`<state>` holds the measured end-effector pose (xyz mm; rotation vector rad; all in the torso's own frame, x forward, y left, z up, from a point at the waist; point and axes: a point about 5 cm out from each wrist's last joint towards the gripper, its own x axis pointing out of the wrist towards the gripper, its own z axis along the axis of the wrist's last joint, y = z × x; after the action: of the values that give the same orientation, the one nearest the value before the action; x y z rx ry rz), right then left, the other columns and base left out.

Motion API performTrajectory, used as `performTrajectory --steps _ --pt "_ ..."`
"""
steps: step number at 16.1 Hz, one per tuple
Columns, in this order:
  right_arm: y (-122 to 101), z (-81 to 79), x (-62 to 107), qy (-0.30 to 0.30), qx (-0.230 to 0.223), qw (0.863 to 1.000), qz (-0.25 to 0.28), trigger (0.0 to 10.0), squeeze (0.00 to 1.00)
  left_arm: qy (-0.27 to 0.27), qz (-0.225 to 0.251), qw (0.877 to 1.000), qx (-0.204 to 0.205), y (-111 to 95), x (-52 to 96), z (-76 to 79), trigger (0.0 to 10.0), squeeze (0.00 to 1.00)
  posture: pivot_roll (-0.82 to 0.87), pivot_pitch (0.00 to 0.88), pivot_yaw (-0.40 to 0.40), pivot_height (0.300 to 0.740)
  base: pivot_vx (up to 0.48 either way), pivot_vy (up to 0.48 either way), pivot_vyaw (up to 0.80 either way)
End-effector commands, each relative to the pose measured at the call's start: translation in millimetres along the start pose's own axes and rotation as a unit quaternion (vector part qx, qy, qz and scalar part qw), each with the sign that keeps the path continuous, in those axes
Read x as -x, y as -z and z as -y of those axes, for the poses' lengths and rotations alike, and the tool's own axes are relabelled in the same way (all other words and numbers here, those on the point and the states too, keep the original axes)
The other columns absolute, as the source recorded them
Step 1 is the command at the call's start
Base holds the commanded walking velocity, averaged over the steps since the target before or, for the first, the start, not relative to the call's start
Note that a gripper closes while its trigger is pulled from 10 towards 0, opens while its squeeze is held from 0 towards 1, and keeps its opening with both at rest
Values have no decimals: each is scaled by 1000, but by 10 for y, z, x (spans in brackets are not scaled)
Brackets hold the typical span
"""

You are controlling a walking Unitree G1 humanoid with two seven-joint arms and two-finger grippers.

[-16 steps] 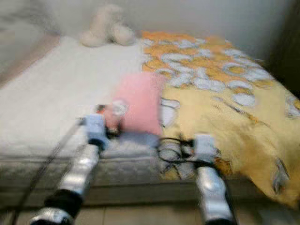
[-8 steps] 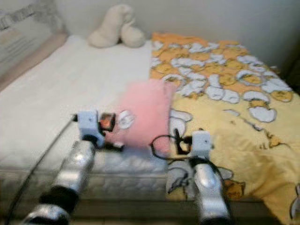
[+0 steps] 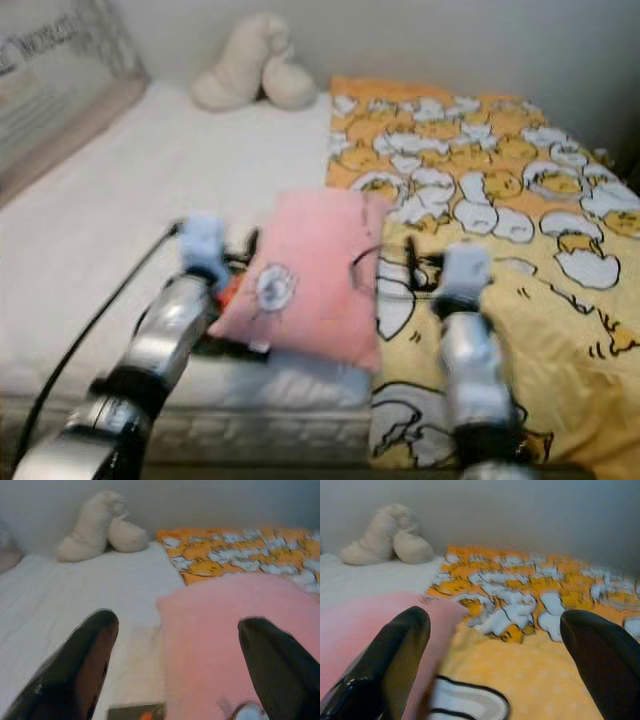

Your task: Clean up the room

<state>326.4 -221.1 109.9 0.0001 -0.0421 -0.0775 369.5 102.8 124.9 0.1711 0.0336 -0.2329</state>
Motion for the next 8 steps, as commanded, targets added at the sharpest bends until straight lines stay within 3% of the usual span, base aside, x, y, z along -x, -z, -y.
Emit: performTrajectory --steps 1,2,3,5,8 --pt "185 78 25 -11 -38 997 -66 10000 0 16 -61 998 -16 94 -39 65 10000 0 115 0 9 740 0 0 0" --pt "231 60 17 -24 -56 994 -88 10000 0 17 -81 996 -15 114 -56 24 10000 0 114 0 6 740 0 0 0" --pt "281 38 -21 -28 -115 987 -112 10000 0 10 -113 993 31 116 -88 -124 10000 0 127 0 -11 740 0 0 0" --pt "326 10 -82 -28 -172 976 -133 10000 0 -3 -137 987 79 98 -113 -275 10000 0 136 0 -16 740 0 0 0" --pt "330 -57 -155 -59 -189 968 -155 10000 0 -18 -142 981 131 16 -152 -392 10000 0 124 5 -32 740 0 0 0"
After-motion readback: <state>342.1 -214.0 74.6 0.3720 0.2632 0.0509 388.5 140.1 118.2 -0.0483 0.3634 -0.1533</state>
